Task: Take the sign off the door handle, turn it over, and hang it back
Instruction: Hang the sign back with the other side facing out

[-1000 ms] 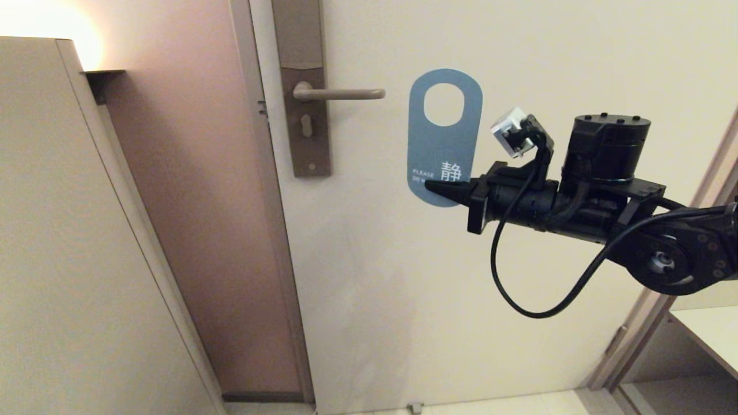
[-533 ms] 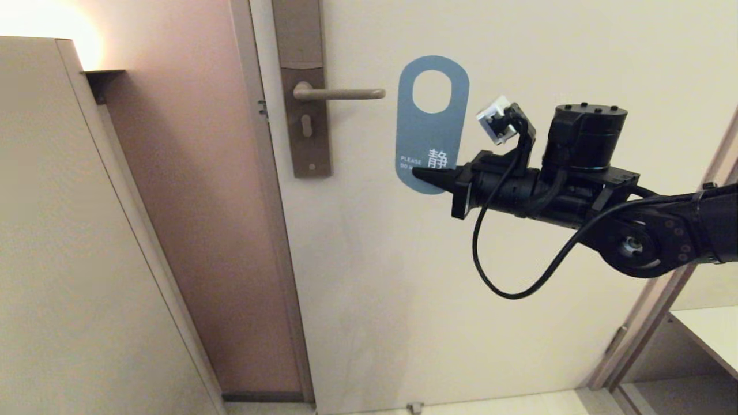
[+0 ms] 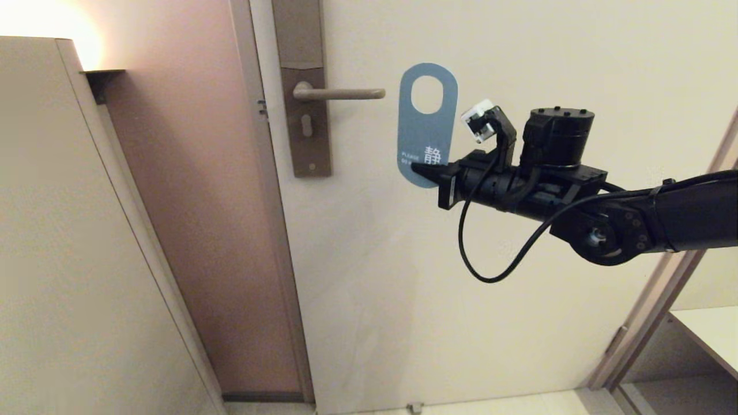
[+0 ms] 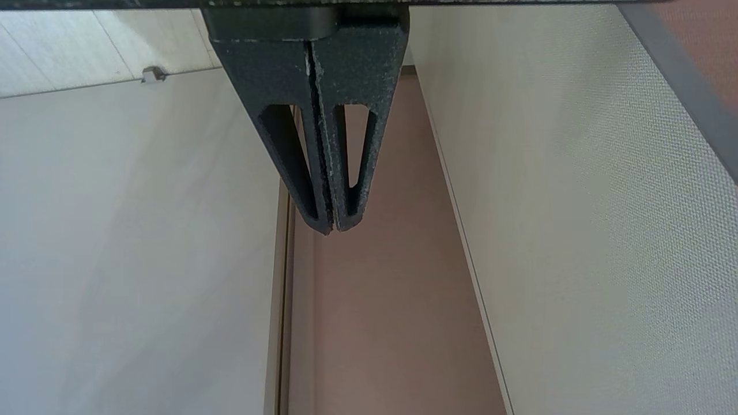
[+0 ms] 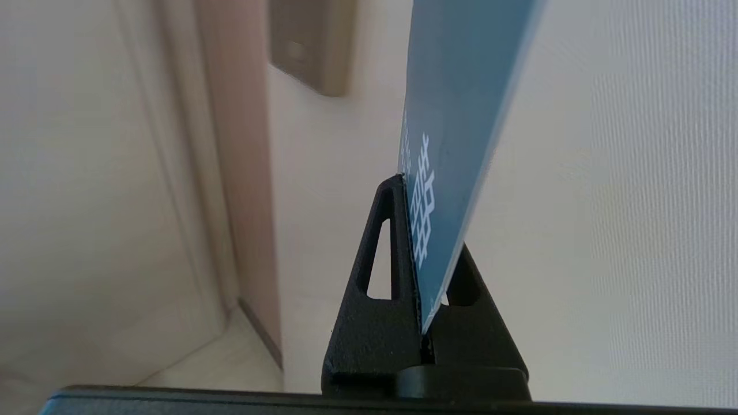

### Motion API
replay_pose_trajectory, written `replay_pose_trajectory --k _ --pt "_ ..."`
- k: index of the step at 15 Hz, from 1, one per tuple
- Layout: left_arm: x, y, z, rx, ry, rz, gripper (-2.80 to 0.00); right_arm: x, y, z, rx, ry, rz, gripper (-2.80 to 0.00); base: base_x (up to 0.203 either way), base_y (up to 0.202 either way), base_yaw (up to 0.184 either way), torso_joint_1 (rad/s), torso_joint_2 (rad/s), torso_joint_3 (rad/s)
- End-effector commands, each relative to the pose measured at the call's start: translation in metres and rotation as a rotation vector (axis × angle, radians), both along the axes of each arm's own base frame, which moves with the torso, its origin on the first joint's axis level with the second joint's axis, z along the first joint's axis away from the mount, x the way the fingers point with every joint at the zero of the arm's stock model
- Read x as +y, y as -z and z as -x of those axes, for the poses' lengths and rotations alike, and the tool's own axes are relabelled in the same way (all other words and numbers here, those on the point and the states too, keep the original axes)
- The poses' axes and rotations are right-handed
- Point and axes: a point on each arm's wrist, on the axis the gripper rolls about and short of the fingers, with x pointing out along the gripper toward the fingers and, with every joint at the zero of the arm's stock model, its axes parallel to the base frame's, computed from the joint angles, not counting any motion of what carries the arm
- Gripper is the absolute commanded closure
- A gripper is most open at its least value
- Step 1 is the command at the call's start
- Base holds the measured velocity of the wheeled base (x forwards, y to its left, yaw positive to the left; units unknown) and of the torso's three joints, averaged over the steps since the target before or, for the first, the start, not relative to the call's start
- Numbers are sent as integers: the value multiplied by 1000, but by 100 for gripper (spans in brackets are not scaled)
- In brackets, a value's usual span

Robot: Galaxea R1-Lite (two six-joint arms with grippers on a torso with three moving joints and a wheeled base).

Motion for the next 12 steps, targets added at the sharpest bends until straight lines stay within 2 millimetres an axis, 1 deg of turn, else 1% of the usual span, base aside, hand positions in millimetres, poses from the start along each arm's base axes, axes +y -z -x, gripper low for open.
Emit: replay_pose_trajectory --k 1,4,7,12 --pt "0 0 0 2 0 0 0 3 6 -8 17 19 11 0 0 0 0 0 0 0" --pt "0 0 0 2 0 0 0 7 7 -19 49 71 31 0 0 0 0 0 0 0" --pt "0 0 0 2 0 0 0 12 6 -29 68 76 43 0 0 0 0 0 0 0" --pt "0 0 0 2 0 0 0 15 5 -37 73 75 46 0 0 0 0 0 0 0"
